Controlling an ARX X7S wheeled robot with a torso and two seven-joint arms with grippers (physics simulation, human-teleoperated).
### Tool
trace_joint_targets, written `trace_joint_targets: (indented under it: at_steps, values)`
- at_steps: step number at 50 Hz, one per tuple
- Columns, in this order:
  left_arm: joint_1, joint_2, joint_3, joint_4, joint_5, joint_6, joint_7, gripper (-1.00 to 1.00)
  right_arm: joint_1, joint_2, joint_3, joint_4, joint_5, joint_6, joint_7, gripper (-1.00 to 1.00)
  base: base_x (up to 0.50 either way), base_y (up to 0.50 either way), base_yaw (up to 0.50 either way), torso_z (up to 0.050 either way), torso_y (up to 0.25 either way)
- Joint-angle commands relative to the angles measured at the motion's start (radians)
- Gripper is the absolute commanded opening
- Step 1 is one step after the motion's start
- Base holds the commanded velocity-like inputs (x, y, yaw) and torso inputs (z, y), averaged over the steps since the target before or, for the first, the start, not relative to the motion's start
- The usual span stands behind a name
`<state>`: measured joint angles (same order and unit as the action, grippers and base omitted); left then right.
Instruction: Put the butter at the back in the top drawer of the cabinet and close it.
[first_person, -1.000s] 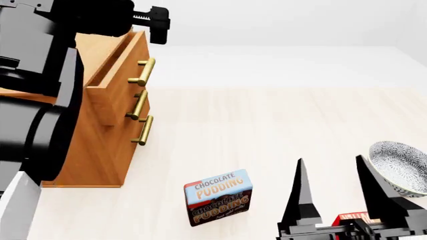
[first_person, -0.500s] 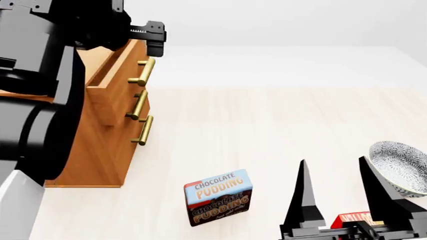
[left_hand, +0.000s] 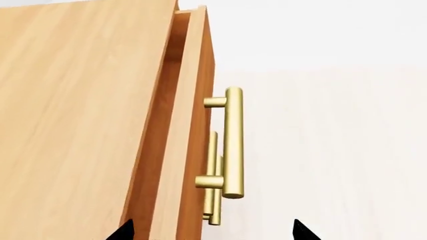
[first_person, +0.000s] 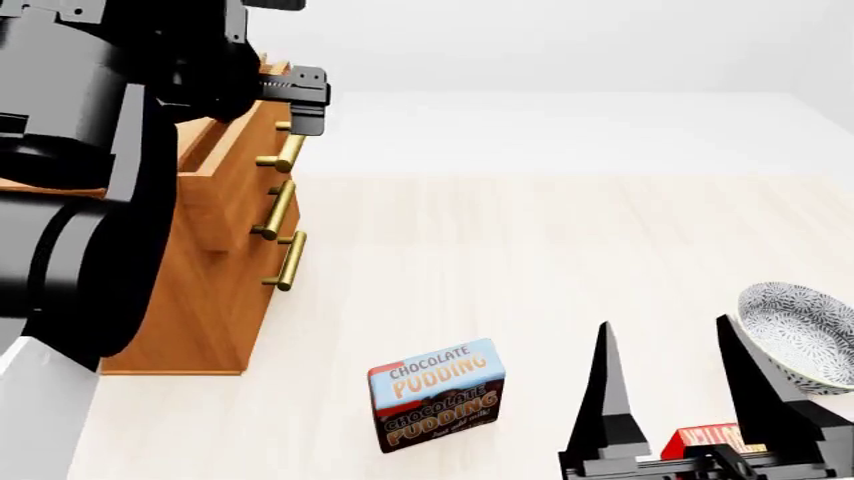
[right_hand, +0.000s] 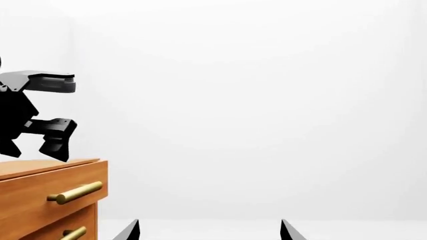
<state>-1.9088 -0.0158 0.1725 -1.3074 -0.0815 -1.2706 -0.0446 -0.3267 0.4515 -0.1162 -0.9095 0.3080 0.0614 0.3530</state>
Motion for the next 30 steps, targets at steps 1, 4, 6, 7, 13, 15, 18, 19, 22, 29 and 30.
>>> trace_joint_targets:
  at_steps: [1, 4, 6, 7, 13, 15, 18, 19, 22, 29, 30]
  values:
    - [0.016, 0.003, -0.021, 0.000, 0.025, -0.001, 0.010, 1.00, -0.003, 0.003, -0.004, 0.005, -0.002, -0.008, 0.003, 1.00, 0.00, 0.00, 0.00, 0.000, 0.000]
    - [0.021, 0.003, -0.023, 0.000, 0.028, 0.002, 0.010, 1.00, -0.003, 0.003, -0.006, 0.006, -0.003, -0.009, 0.004, 1.00, 0.00, 0.00, 0.00, 0.000, 0.000]
    - [0.025, 0.003, -0.026, 0.000, 0.029, 0.005, 0.011, 1.00, -0.002, 0.003, -0.008, 0.008, -0.004, -0.011, 0.004, 1.00, 0.00, 0.00, 0.00, 0.000, 0.000]
    - [0.028, 0.002, -0.026, 0.000, 0.030, 0.007, 0.011, 1.00, -0.002, 0.003, -0.008, 0.010, -0.004, -0.012, 0.003, 1.00, 0.00, 0.00, 0.00, 0.000, 0.000]
    - [0.053, -0.002, -0.038, 0.000, 0.036, 0.021, 0.005, 1.00, 0.002, 0.002, -0.008, 0.032, 0.000, -0.024, 0.000, 1.00, 0.00, 0.00, 0.00, 0.000, 0.000]
    - [0.059, -0.003, -0.041, 0.000, 0.037, 0.025, 0.004, 1.00, 0.002, 0.002, -0.008, 0.036, 0.000, -0.025, 0.000, 1.00, 0.00, 0.00, 0.00, 0.000, 0.000]
    - [0.065, -0.005, -0.047, 0.000, 0.040, 0.032, -0.003, 1.00, 0.007, 0.002, -0.008, 0.041, 0.003, -0.025, 0.001, 1.00, 0.00, 0.00, 0.00, 0.000, 0.000]
    - [0.066, -0.006, -0.050, 0.000, 0.041, 0.033, -0.005, 1.00, 0.008, 0.002, -0.008, 0.043, 0.003, -0.025, 0.001, 1.00, 0.00, 0.00, 0.00, 0.000, 0.000]
    - [0.072, -0.007, -0.053, 0.000, 0.044, 0.039, -0.007, 1.00, 0.009, 0.002, -0.010, 0.048, 0.003, -0.026, 0.001, 1.00, 0.00, 0.00, 0.00, 0.000, 0.000]
    - [0.084, -0.012, -0.064, 0.000, 0.053, 0.054, -0.022, 1.00, 0.016, 0.002, -0.013, 0.057, 0.004, -0.023, 0.003, 1.00, 0.00, 0.00, 0.00, 0.000, 0.000]
    - [0.086, -0.013, -0.065, 0.000, 0.053, 0.056, -0.023, 1.00, 0.017, 0.002, -0.013, 0.058, 0.005, -0.022, 0.004, 1.00, 0.00, 0.00, 0.00, 0.000, 0.000]
